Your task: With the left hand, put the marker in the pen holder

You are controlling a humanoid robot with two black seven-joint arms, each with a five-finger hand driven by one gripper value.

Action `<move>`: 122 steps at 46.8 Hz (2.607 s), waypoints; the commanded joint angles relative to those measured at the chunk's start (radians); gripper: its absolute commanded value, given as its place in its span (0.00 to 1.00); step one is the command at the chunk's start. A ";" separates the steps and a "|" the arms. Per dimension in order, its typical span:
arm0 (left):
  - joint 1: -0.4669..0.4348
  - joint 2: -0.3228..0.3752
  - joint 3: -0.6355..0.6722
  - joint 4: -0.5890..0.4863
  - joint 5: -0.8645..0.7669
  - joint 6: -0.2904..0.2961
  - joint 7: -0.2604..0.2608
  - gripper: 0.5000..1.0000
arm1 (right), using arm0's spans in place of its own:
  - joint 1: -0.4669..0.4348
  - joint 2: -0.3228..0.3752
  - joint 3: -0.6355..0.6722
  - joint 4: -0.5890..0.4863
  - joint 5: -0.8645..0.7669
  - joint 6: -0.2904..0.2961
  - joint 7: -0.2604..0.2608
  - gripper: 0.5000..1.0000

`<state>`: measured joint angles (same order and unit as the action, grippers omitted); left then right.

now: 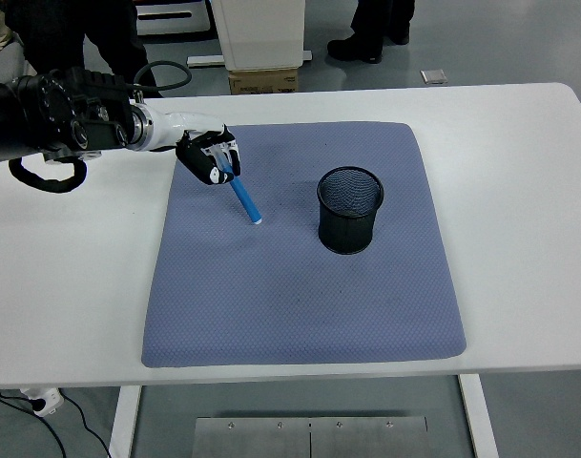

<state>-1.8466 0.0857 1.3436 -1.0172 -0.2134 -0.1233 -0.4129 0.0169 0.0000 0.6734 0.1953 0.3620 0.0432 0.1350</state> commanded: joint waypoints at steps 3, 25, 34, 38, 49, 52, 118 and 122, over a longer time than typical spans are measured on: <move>-0.022 0.000 -0.001 0.000 0.000 -0.004 0.000 0.00 | 0.000 0.000 0.001 0.001 0.000 0.000 0.000 1.00; -0.105 -0.003 -0.046 0.000 0.000 -0.027 0.002 0.00 | 0.000 0.000 0.001 0.001 0.000 0.000 0.000 1.00; -0.114 -0.006 -0.072 0.000 0.000 -0.027 0.003 0.00 | 0.000 0.000 0.000 0.001 0.000 0.000 0.000 1.00; -0.120 -0.006 -0.081 0.000 -0.001 -0.027 0.003 0.00 | 0.000 0.000 0.000 0.001 0.000 0.000 0.000 1.00; -0.138 -0.006 -0.115 0.002 -0.003 -0.039 0.003 0.00 | 0.000 0.000 0.000 0.001 0.000 0.001 0.000 1.00; -0.143 -0.006 -0.123 0.002 -0.003 -0.039 0.003 0.00 | 0.000 0.000 0.000 0.001 0.000 0.000 0.000 1.00; -0.154 -0.086 -0.212 0.002 0.002 -0.039 0.029 0.00 | 0.000 0.000 0.001 0.001 0.000 0.001 0.000 1.00; -0.152 -0.086 -0.210 0.002 0.002 -0.039 0.031 0.00 | 0.000 0.000 0.001 0.001 0.000 0.000 0.000 1.00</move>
<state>-2.0001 0.0000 1.1329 -1.0155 -0.2127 -0.1624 -0.3825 0.0168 0.0000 0.6739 0.1957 0.3620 0.0432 0.1350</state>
